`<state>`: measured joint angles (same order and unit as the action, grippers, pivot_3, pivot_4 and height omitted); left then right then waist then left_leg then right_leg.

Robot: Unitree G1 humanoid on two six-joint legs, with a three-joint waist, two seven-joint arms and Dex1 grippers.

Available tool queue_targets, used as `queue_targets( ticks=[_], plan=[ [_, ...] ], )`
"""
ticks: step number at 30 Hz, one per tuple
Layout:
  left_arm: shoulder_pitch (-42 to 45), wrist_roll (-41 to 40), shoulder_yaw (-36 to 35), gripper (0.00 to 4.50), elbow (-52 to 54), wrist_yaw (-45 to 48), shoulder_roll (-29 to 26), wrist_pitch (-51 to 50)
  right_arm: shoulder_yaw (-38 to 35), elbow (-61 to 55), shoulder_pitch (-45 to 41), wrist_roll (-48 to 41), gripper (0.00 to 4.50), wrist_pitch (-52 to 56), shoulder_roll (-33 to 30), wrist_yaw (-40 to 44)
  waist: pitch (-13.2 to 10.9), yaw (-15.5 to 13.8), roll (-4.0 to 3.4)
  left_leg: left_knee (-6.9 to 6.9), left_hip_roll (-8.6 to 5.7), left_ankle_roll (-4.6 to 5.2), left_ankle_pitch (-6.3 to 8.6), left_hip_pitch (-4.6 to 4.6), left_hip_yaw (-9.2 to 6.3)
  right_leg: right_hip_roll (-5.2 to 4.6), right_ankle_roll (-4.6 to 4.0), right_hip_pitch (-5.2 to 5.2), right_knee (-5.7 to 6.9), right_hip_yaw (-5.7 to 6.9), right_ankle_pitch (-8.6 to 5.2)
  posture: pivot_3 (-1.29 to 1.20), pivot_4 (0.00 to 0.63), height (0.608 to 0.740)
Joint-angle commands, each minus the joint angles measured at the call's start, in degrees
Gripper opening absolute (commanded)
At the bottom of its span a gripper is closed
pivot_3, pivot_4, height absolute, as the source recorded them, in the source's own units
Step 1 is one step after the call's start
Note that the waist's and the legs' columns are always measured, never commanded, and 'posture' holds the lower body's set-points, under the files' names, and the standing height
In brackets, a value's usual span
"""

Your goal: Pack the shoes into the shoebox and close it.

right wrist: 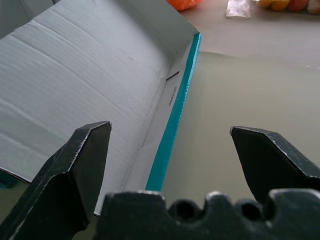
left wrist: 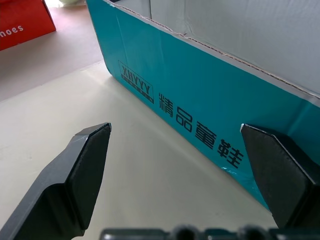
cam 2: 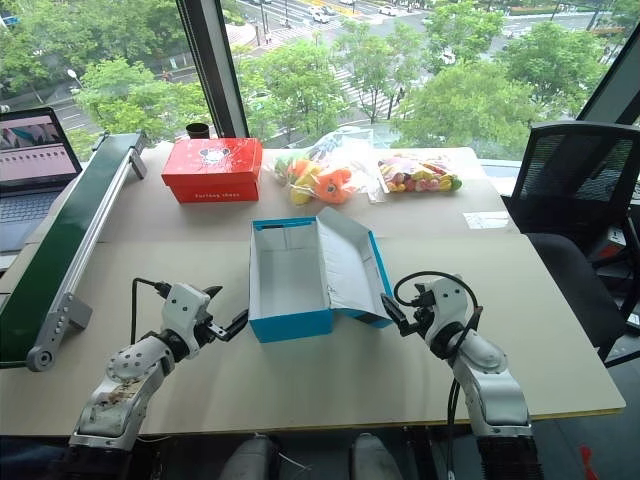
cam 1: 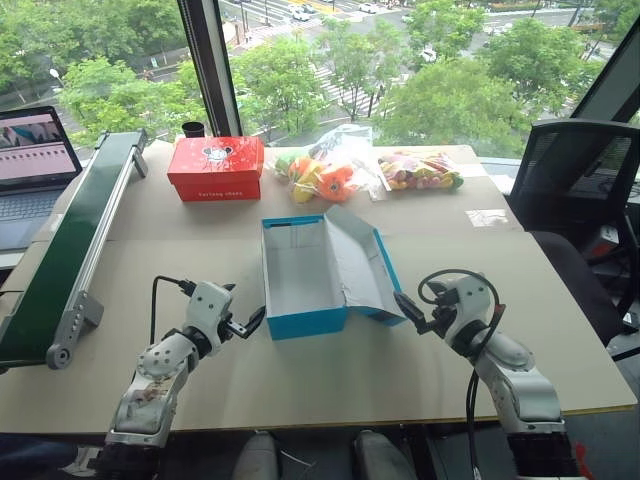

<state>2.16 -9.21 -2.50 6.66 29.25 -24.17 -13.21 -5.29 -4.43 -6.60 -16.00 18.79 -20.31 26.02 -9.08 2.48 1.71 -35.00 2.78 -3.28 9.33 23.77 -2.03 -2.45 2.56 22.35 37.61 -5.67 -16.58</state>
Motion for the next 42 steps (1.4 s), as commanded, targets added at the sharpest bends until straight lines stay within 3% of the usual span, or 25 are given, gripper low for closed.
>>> queue_targets(
  ticks=[1,12,19,26,34,42],
  plan=[
    [0.8,-0.8,-2.0,4.43,1.0,-0.4,-0.3,0.9,-1.4,-3.7,-0.3,-0.8,4.5,0.7,-1.1,0.3,0.0,0.0,0.0,0.0,0.0,0.0,0.0,0.0,0.0,0.0,0.0,0.0,0.0,0.0,0.0,0.0,0.15,0.734],
    [3.1,-0.2,-12.7,4.43,-1.8,-7.8,-2.2,4.6,-2.2,0.8,-12.6,0.5,4.5,2.1,-7.3,2.5,0.0,0.1,0.04,-0.02,0.0,0.0,0.0,0.0,0.0,0.0,0.0,0.0,0.01,0.0,0.01,0.0,0.15,0.734],
    [5.5,-1.0,-21.0,4.43,3.5,-18.3,-1.5,-0.1,2.9,1.3,-26.5,-5.2,4.5,7.0,-4.4,10.8,-0.3,0.3,0.08,-0.02,0.01,0.01,0.0,0.04,-0.03,0.02,-0.06,0.06,0.07,0.0,0.07,0.0,0.15,0.734],
    [2.3,-4.5,-30.3,4.43,11.3,-24.3,-0.7,-10.0,12.4,0.3,-30.9,-10.5,4.5,12.7,0.9,21.1,-0.4,0.1,0.2,0.02,0.0,0.0,0.0,0.12,-0.08,-0.01,-0.33,0.07,0.0,0.08,0.23,0.0,0.15,0.734],
    [-2.7,-8.3,-34.9,4.43,15.1,-24.2,-0.1,-15.0,16.3,5.8,-33.3,-7.9,4.5,11.0,5.5,22.9,-0.5,-0.2,0.31,-0.09,0.02,-0.02,-0.01,0.08,-0.15,0.0,-0.34,0.09,0.19,0.18,0.23,0.0,0.15,0.734],
    [-0.6,-10.3,-38.9,4.43,10.1,-24.1,-4.4,-19.3,17.5,10.1,-34.9,-4.9,4.5,6.6,7.8,23.9,-0.5,0.2,0.4,-0.04,0.03,-0.03,-0.01,0.08,-0.19,0.02,-0.37,0.16,0.21,0.21,0.22,0.0,0.15,0.734]
  ],
)
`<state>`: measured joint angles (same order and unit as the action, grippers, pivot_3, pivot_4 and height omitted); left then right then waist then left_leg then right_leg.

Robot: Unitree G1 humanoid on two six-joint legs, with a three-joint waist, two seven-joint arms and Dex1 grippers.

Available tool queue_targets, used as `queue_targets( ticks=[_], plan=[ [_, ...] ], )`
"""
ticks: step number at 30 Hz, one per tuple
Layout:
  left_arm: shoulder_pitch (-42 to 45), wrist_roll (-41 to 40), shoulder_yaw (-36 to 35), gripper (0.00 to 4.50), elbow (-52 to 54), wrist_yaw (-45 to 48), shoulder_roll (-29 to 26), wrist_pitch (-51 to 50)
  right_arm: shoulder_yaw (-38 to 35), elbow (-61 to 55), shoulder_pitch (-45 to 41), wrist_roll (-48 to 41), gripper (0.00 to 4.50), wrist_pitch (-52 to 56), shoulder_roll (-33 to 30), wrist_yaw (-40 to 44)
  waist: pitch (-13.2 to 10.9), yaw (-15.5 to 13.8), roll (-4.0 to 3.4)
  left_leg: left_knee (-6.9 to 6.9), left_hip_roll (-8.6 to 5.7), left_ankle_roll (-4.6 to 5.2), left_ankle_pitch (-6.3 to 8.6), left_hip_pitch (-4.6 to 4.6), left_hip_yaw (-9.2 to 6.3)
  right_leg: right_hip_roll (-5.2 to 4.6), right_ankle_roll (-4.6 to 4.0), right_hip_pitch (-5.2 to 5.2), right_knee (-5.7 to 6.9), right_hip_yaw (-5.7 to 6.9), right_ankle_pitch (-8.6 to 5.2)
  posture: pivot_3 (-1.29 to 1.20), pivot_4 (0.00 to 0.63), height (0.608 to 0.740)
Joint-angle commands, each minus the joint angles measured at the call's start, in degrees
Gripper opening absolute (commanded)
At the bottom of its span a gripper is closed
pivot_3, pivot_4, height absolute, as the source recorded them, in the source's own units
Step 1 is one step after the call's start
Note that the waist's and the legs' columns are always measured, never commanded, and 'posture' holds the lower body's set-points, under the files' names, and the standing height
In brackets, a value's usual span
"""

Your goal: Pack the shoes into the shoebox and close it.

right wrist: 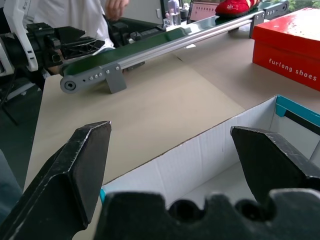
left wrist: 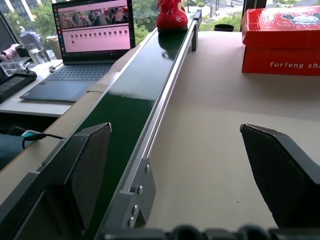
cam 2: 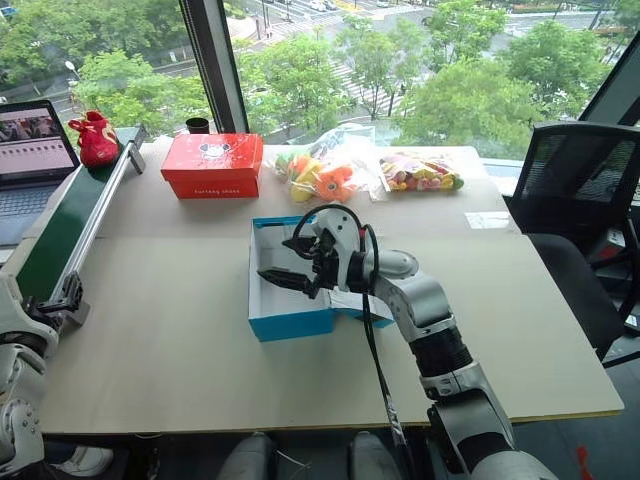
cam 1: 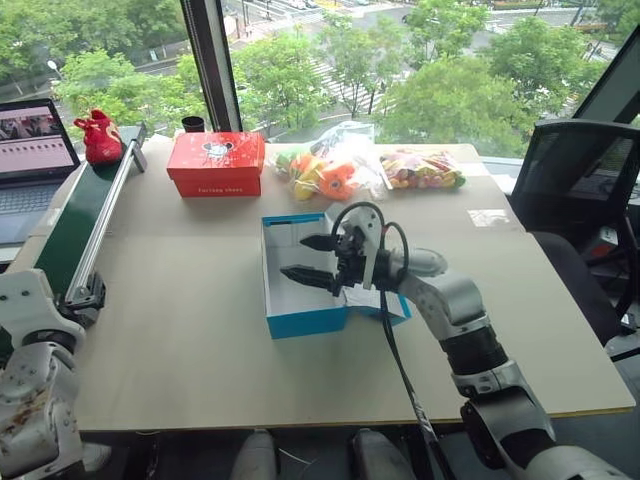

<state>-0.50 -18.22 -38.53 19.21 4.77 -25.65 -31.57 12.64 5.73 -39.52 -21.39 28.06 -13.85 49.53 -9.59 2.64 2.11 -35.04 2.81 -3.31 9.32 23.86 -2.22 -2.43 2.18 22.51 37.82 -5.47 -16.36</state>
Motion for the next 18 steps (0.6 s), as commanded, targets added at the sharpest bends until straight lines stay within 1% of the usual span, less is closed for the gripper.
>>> queue_targets(
  ticks=[1,5,8,13,18],
  plan=[
    [2.7,-1.7,-3.4,4.43,-3.6,0.8,-3.7,-1.2,-0.3,0.2,-2.2,0.6,4.5,-3.0,1.7,0.4,0.0,0.1,0.02,0.0,0.0,0.0,0.0,0.0,0.01,0.0,0.0,0.01,0.03,-0.01,0.0,0.0,0.15,0.734],
    [6.7,-2.3,-4.9,4.43,-12.8,2.1,-8.0,-0.5,1.4,-1.4,-2.1,0.6,4.5,-2.4,3.3,1.8,0.0,0.2,0.02,0.01,0.01,-0.01,-0.01,0.0,0.0,0.04,0.0,0.12,0.17,-0.01,-0.02,0.0,0.15,0.734],
    [8.7,-2.3,-4.8,4.43,-17.6,3.1,-10.5,0.2,1.7,-2.3,-1.7,0.5,4.5,-2.1,3.5,2.3,0.0,0.1,0.03,0.02,0.01,-0.02,-0.01,0.01,0.0,0.04,0.0,0.13,0.15,-0.01,-0.02,0.0,0.15,0.734],
    [14.1,-2.4,-3.7,4.43,-30.2,6.3,-15.4,1.2,1.5,-3.0,-1.4,0.7,4.5,-2.2,3.4,2.0,0.0,-0.1,0.08,0.04,0.01,-0.04,-0.02,0.04,0.0,0.03,-0.01,0.2,0.19,0.02,-0.02,0.0,0.15,0.734],
    [19.1,-0.7,-0.8,4.43,-42.4,11.2,-21.2,5.2,1.2,-4.5,-0.7,0.7,4.5,-1.6,3.2,0.8,0.0,0.0,0.11,0.1,0.02,-0.12,-0.07,0.11,-0.01,0.03,0.0,0.33,0.2,0.02,-0.02,0.0,0.15,0.734]
  ],
)
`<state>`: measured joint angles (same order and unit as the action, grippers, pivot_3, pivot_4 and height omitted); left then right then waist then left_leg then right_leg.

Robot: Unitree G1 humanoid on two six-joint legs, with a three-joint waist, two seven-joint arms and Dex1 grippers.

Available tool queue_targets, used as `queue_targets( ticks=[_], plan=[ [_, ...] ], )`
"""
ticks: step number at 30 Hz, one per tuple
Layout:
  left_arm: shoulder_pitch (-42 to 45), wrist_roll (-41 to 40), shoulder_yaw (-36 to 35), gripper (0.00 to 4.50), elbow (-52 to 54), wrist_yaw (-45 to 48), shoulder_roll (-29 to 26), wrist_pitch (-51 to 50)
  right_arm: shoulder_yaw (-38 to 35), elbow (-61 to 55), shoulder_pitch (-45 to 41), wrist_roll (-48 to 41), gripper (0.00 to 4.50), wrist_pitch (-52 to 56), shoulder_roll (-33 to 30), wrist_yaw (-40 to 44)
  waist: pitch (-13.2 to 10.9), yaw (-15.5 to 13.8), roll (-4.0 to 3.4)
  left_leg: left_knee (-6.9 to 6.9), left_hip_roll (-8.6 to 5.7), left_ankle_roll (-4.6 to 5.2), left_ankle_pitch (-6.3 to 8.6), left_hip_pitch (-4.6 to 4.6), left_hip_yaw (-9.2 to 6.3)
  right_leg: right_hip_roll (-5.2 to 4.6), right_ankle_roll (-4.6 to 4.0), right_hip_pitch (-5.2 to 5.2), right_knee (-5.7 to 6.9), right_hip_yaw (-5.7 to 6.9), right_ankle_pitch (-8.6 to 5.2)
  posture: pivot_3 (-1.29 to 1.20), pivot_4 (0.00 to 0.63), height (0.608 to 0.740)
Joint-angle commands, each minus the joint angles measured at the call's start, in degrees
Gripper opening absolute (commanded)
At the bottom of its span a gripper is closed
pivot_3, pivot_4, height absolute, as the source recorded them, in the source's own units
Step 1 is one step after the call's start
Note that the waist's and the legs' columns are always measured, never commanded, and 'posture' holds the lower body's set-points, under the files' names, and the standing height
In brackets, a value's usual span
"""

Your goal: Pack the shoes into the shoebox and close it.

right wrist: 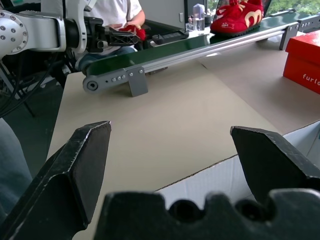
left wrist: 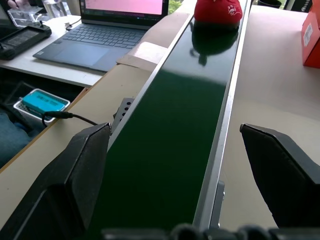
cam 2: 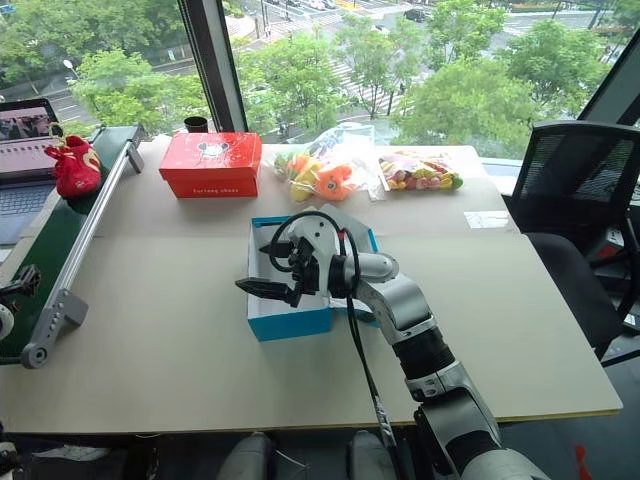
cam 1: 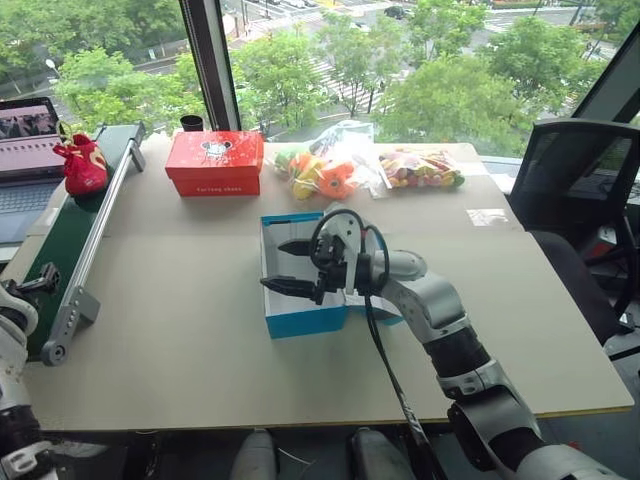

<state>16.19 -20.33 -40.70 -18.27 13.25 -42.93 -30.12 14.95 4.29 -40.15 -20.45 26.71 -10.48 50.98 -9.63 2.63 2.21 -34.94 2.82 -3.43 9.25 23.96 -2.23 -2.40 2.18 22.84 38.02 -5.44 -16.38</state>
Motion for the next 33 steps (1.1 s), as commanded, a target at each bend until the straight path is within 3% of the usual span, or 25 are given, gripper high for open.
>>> queue_targets(
  ticks=[1,6,15,25,33],
  plan=[
    [3.9,1.9,2.1,4.43,-8.2,3.6,-5.1,5.2,-1.2,-3.5,0.2,-0.3,4.5,0.0,-0.3,-0.9,0.0,0.0,0.01,0.0,0.0,0.0,0.0,0.08,0.0,0.0,-0.01,0.08,0.01,0.0,0.01,0.0,0.15,0.734],
    [10.0,3.9,4.8,4.43,-22.9,6.0,-8.7,15.1,-1.4,-5.2,1.4,0.0,4.5,0.0,-1.0,-2.2,0.0,-0.1,0.01,-0.01,0.0,-0.06,-0.04,0.38,-0.01,-0.01,-0.09,0.38,0.06,0.01,0.06,0.0,0.15,0.734],
    [17.2,6.1,9.2,4.43,-36.6,8.4,-11.3,24.3,-2.1,-6.8,2.3,0.0,4.5,-0.5,-2.0,-4.7,0.0,0.0,0.03,-0.01,0.0,-0.06,-0.04,0.4,-0.01,-0.01,-0.08,0.38,0.07,0.04,0.05,0.0,0.15,0.734],
    [20.1,5.8,10.6,4.43,-41.3,8.6,-11.6,27.5,-2.0,-5.2,1.4,1.2,4.5,-2.1,-2.9,-4.9,0.0,-0.1,0.04,-0.03,0.0,-0.05,-0.04,0.41,-0.01,0.0,-0.08,0.38,0.08,0.06,0.05,0.0,0.15,0.734],
    [17.5,2.8,7.8,4.43,-41.7,8.2,-11.2,26.0,-1.8,-5.3,1.6,2.3,4.5,-2.3,-3.7,-4.4,0.0,0.1,0.04,-0.03,0.0,-0.05,-0.05,0.41,-0.01,0.0,-0.08,0.38,0.09,0.05,0.06,0.0,0.15,0.734]
  ],
)
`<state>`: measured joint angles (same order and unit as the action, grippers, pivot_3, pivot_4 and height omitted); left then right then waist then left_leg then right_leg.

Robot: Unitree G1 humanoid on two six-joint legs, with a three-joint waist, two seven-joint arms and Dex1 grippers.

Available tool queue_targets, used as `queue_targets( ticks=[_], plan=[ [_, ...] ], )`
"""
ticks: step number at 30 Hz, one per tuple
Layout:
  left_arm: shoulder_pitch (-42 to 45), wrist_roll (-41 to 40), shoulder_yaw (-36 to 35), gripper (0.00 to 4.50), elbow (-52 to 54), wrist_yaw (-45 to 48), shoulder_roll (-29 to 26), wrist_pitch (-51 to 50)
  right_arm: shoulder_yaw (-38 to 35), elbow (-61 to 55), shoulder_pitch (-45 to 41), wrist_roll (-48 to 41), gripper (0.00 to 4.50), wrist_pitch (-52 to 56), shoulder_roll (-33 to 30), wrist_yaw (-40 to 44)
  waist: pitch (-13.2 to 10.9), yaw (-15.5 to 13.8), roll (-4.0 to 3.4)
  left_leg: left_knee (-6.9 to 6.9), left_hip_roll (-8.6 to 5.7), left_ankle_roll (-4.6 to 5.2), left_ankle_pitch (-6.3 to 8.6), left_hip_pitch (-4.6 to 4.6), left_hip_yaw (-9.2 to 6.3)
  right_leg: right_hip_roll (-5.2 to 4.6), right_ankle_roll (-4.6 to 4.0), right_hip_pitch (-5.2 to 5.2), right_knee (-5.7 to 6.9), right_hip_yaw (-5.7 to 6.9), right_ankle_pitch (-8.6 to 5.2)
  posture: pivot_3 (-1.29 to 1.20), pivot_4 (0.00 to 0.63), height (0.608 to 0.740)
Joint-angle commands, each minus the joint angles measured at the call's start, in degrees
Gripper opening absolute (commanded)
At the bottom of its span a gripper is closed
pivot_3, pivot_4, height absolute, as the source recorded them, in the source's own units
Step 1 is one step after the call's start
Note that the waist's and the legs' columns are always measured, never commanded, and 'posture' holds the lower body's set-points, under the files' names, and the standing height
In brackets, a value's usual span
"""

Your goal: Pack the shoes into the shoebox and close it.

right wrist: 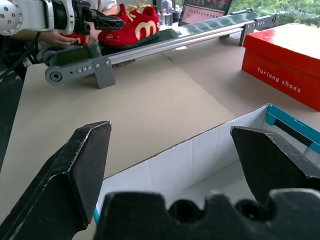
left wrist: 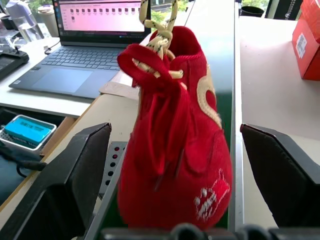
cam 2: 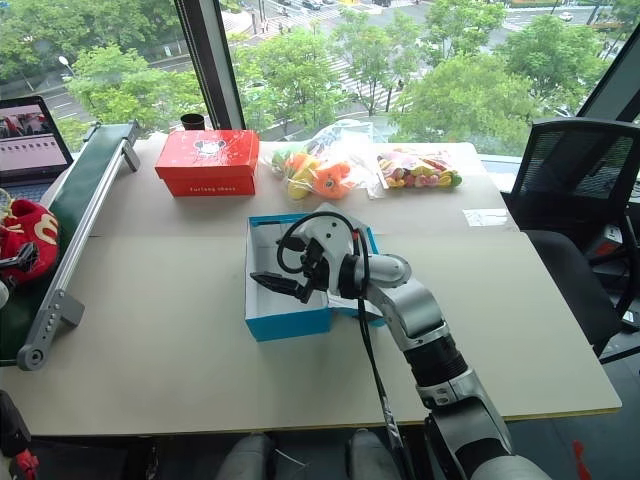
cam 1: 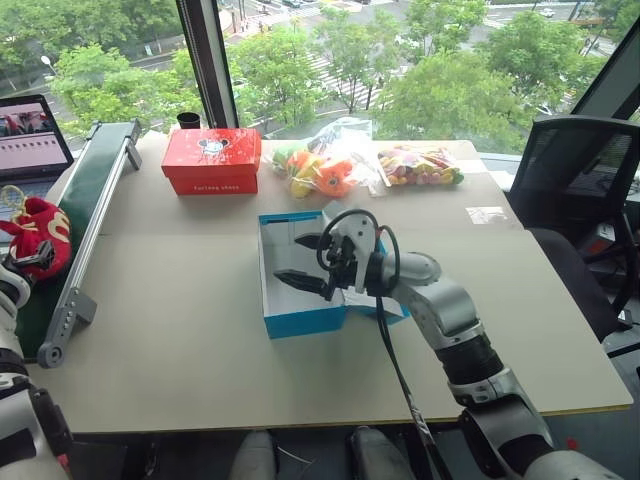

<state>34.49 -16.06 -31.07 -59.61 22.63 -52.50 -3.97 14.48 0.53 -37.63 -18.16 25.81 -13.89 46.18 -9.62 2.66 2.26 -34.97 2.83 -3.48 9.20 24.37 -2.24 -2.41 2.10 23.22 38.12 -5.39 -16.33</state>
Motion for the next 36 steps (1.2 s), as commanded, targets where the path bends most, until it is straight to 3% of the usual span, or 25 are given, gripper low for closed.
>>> queue_targets(
  ticks=[1,3,4,10,17,21,24,29,36],
  plan=[
    [-1.2,-2.1,-2.5,4.43,-0.9,-1.5,-1.4,-1.5,-1.3,-1.7,-0.9,0.1,4.5,-1.4,-0.5,0.4,0.0,0.0,0.0,0.0,0.0,0.0,0.0,0.0,0.0,0.0,0.0,0.0,0.01,0.0,0.0,0.0,0.15,0.734],
    [-2.6,-2.7,-3.2,4.43,-2.6,-2.7,-1.0,-4.3,-1.2,-1.9,-0.8,0.4,4.5,-1.3,-0.9,0.3,0.0,0.0,0.0,0.0,0.0,0.0,0.0,-0.01,0.0,0.0,0.0,0.0,0.02,0.0,0.0,0.0,0.15,0.734],
    [-3.2,-3.3,-3.5,3.91,-2.9,-2.2,-0.7,-5.8,-1.2,-1.9,-0.8,0.5,4.5,-1.2,-1.0,0.2,0.0,0.0,0.0,0.0,0.0,0.0,0.0,-0.03,0.0,0.0,0.0,-0.01,0.03,-0.01,0.0,0.0,0.15,0.734],
    [-5.9,-6.0,-3.8,1.98,1.6,0.3,2.0,-9.4,-1.2,-2.0,-0.7,1.1,4.5,-1.2,-1.3,0.0,0.0,-0.1,-0.1,0.0,0.0,0.01,-0.01,-0.23,0.01,0.0,0.04,-0.06,0.31,-0.01,-0.03,0.0,0.15,0.734],
    [-6.9,-8.1,-4.8,0.16,11.2,-0.8,4.6,-11.6,-1.0,-1.9,-0.6,1.8,4.5,-1.3,-1.4,0.0,0.0,-1.1,-0.12,-0.04,0.0,0.0,-0.08,-0.23,0.01,0.0,0.05,-0.08,0.43,0.02,-0.04,0.0,0.15,0.734],
    [-5.9,-10.1,-4.9,0.08,20.0,-1.4,6.7,-14.4,-1.1,-1.8,-0.6,2.1,4.5,-1.2,-1.4,-0.2,0.0,-2.1,-0.1,-0.06,-0.01,0.0,-0.08,-0.16,-0.02,-0.01,0.03,-0.07,0.4,0.05,-0.03,0.0,0.15,0.734],
    [-4.8,-15.0,-4.0,0.08,32.2,-0.8,10.2,-20.5,-3.3,-2.0,-0.6,-0.5,4.5,1.1,-0.2,-1.1,0.0,-2.8,-0.04,-0.18,-0.02,-0.02,-0.09,0.04,-0.17,-0.01,-0.01,-0.06,0.31,0.21,-0.01,0.0,0.15,0.734],
    [-0.1,-26.5,1.5,0.08,56.3,-4.2,20.1,-32.4,-16.4,-0.1,-5.0,-14.6,4.5,15.5,3.5,-6.8,-0.1,-2.8,0.2,-0.37,-0.02,-0.04,-0.1,0.39,-0.55,-0.02,-0.1,-0.05,0.26,0.5,0.06,0.0,0.15,0.734],
    [5.1,-30.0,8.0,0.08,65.6,-11.0,30.8,-37.6,-30.4,5.3,-15.0,-26.0,4.5,25.3,4.6,-17.3,-0.2,-0.3,0.11,-0.27,-0.08,-0.03,-0.11,0.31,-0.61,-0.05,-0.14,-0.03,0.31,0.51,0.1,0.0,0.15,0.734]
  ],
)
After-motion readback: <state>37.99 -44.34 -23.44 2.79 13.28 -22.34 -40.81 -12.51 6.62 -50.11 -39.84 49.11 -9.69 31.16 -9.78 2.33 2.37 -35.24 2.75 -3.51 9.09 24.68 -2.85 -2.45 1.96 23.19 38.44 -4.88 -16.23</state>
